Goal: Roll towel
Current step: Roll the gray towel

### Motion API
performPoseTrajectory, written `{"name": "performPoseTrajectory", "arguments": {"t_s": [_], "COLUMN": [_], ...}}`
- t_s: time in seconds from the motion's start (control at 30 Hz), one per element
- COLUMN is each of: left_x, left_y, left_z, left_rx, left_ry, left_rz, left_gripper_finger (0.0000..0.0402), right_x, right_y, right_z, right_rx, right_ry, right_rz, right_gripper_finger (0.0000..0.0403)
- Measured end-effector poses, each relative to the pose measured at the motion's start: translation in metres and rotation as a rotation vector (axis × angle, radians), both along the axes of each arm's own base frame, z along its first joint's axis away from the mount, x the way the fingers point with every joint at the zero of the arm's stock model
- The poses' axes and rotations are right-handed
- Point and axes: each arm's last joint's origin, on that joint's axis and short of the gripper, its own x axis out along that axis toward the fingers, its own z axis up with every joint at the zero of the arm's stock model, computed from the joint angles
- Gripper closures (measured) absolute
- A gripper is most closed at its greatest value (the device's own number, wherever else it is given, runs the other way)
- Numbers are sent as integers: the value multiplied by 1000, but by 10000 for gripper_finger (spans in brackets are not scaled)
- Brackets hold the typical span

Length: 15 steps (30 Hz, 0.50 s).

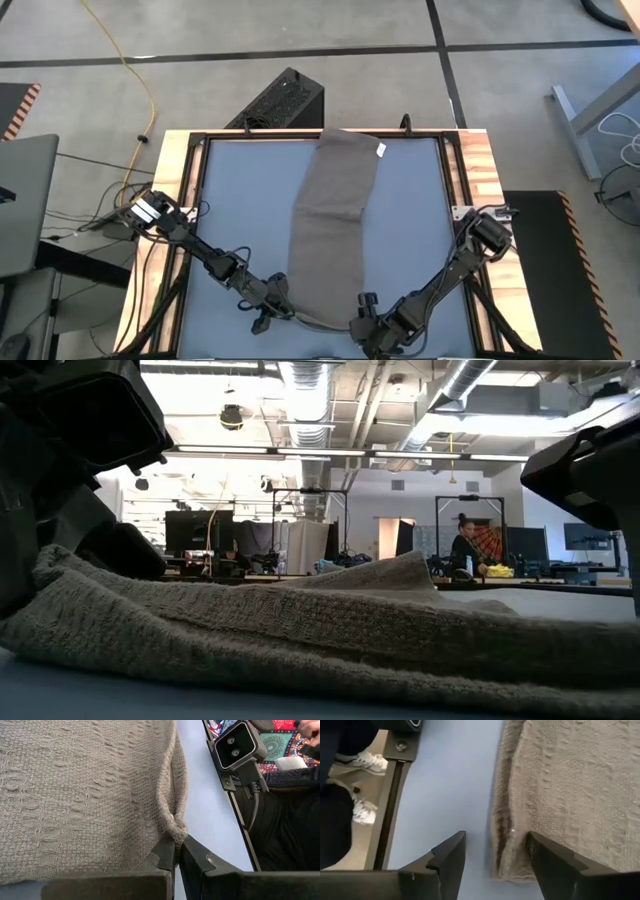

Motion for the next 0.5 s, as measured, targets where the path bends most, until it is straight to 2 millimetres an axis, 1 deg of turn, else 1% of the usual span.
{"name": "performPoseTrajectory", "arguments": {"t_s": [0.07,0.17,0.4,0.43,0.5], "left_x": [0,-1,-1,0,0], "left_y": [0,-1,-1,-1,-1], "left_z": [0,0,3,5,9], "left_rx": [-4,-6,-9,-17,-31], "left_ry": [0,4,-15,-18,-22], "left_rz": [-6,-21,-63,-69,-78], "left_gripper_finger": [401,401,401,401,401], "right_x": [-2,-4,-6,-6,-6], "right_y": [-1,-3,-6,-6,-9], "right_z": [-5,-7,-7,-5,4], "right_rx": [-36,-48,-62,-58,-25], "right_ry": [21,43,67,69,73], "right_rz": [-18,-51,-55,-53,-61], "right_gripper_finger": [177,216,371,382,382]}}
